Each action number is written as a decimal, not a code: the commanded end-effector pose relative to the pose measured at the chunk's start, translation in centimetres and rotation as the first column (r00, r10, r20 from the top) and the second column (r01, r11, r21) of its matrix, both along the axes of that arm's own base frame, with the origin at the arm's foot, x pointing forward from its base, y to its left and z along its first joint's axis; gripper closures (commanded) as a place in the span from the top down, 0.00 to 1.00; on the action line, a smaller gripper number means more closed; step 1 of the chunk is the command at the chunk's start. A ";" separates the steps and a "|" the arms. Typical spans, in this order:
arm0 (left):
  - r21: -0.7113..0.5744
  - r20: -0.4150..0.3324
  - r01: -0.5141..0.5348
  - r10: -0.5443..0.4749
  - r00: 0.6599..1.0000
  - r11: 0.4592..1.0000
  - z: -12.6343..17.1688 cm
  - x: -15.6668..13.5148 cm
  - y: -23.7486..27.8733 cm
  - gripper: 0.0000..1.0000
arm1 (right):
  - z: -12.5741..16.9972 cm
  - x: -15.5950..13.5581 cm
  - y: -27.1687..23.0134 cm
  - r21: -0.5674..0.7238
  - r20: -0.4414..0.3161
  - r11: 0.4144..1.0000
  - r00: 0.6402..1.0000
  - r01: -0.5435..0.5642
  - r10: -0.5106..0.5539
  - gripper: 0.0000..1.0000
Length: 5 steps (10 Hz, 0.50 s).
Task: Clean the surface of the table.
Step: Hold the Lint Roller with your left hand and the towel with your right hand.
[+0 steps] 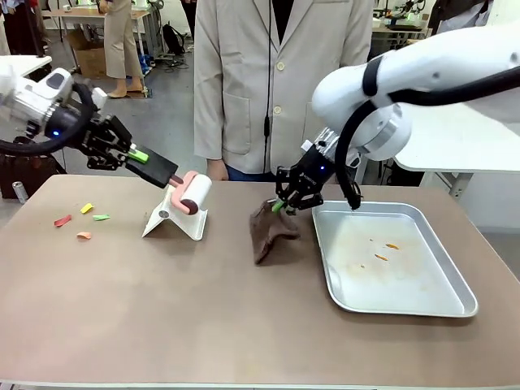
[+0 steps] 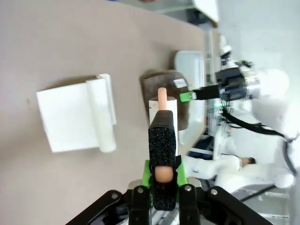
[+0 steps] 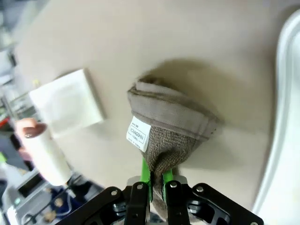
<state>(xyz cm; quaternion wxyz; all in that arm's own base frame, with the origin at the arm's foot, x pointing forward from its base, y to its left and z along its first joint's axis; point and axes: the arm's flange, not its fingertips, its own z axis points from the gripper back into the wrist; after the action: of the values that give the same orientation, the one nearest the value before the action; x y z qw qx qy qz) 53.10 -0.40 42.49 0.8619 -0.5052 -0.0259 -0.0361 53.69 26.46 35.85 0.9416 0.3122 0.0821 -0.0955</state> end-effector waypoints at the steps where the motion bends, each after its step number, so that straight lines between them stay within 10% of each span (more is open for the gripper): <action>1: -0.186 -0.028 0.026 -0.031 0.999 0.982 -0.1 0.1 2.4 0.00 | 0.1 -2.3 -2.7 0.272 -0.013 0.961 0.999 -0.040 0.045 0.00; 5: -0.410 -0.038 -0.005 -0.012 0.999 0.912 -2.9 -3.4 9.6 0.00 | 0.8 -7.3 -5.7 0.636 0.112 0.751 0.984 -0.176 0.136 0.00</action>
<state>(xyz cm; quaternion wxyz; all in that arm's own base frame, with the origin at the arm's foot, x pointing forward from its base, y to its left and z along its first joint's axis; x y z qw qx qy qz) 50.46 8.40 39.97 0.7596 -0.6502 -0.0119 -0.0109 48.98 22.49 37.47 0.7975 0.5943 0.1031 0.0135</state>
